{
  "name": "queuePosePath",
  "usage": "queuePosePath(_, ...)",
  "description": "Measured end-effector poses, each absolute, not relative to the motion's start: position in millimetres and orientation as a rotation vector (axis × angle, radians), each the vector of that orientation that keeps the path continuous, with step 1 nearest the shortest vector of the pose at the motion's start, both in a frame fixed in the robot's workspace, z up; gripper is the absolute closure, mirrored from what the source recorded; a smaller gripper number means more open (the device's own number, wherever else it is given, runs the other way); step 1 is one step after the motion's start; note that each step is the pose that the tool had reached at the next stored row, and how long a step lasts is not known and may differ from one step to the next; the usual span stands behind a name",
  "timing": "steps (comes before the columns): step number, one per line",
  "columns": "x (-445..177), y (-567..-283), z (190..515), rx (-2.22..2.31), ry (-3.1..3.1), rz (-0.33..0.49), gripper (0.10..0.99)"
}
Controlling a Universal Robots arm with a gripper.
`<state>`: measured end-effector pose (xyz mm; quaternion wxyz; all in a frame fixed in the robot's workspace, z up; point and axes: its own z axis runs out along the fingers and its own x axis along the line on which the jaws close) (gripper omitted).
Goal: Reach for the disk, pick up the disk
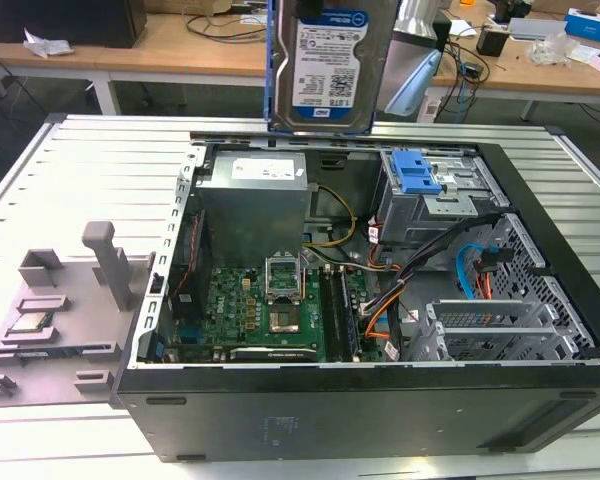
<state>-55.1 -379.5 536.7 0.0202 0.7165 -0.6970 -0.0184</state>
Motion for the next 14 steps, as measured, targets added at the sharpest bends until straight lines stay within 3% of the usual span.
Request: queuePosePath(14,4,-378,537,2.221,-2.160,-0.058,0.722)
